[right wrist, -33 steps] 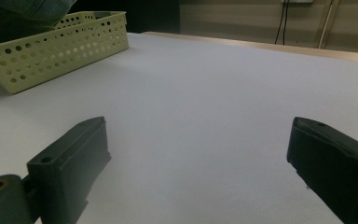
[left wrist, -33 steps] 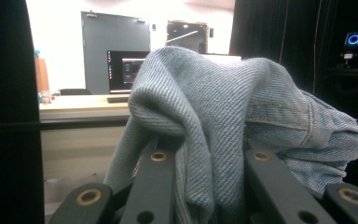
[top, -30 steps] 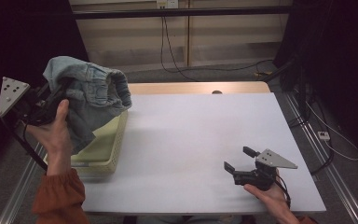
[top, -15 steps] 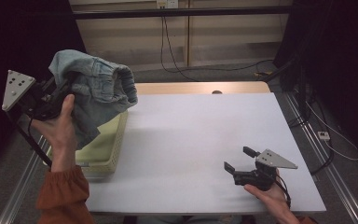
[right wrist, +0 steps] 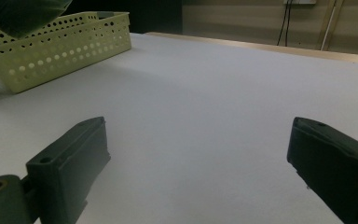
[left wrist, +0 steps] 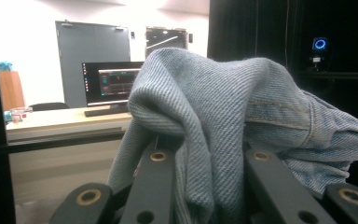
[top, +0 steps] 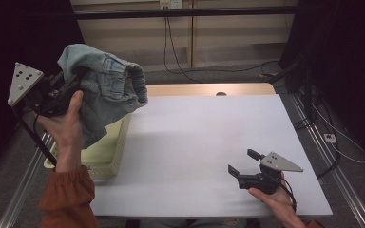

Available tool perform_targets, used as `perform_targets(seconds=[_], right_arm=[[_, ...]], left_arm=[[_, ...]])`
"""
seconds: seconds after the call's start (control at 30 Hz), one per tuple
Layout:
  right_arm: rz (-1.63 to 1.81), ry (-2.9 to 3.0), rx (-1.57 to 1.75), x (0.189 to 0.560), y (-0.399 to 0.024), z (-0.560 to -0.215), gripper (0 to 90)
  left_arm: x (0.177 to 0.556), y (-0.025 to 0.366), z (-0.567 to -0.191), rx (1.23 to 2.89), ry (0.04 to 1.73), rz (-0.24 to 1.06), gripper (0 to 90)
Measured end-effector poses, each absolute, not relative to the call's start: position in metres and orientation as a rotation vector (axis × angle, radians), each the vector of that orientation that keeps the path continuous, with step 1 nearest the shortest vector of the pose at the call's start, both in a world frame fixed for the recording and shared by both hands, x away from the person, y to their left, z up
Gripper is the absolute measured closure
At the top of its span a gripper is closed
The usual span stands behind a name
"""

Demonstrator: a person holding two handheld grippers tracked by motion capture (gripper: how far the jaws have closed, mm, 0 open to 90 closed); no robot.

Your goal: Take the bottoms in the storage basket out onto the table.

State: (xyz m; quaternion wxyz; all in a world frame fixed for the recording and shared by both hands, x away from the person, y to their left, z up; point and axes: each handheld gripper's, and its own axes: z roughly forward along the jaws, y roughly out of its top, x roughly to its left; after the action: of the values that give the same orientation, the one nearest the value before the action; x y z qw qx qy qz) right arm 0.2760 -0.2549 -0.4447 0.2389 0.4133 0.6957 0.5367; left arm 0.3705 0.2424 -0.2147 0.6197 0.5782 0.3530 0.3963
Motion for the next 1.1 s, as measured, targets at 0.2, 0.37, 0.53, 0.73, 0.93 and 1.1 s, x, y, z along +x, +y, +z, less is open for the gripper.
perform_targets(seconds=[0.2, 0.37, 0.53, 0.73, 0.93, 1.1], right_arm=[[1.471, 1.906, 1.134, 0.276, -0.254, -0.444, 5.2], [1.469, 1.904, 1.127, 0.275, -0.254, -0.444, 5.1], [1.469, 1.9, 1.13, 0.275, -0.255, -0.444, 5.1], [1.469, 1.901, 1.138, 0.274, -0.256, -0.444, 5.1], [1.467, 1.907, 1.134, 0.276, -0.255, -0.446, 5.1], [1.468, 1.907, 1.133, 0.275, -0.255, -0.445, 5.1]], left_arm=[[0.368, 0.237, -0.209, 1.316, 0.794, 0.892, 79.9], [0.366, 0.233, -0.203, 1.308, 0.767, 0.883, 79.9], [0.367, 0.228, -0.201, 1.317, 0.764, 0.871, 79.9], [0.372, 0.214, -0.2, 1.349, 0.757, 0.867, 79.9], [0.373, 0.205, -0.193, 1.333, 0.743, 0.852, 79.9], [0.373, 0.197, -0.189, 1.341, 0.728, 0.842, 79.9]])
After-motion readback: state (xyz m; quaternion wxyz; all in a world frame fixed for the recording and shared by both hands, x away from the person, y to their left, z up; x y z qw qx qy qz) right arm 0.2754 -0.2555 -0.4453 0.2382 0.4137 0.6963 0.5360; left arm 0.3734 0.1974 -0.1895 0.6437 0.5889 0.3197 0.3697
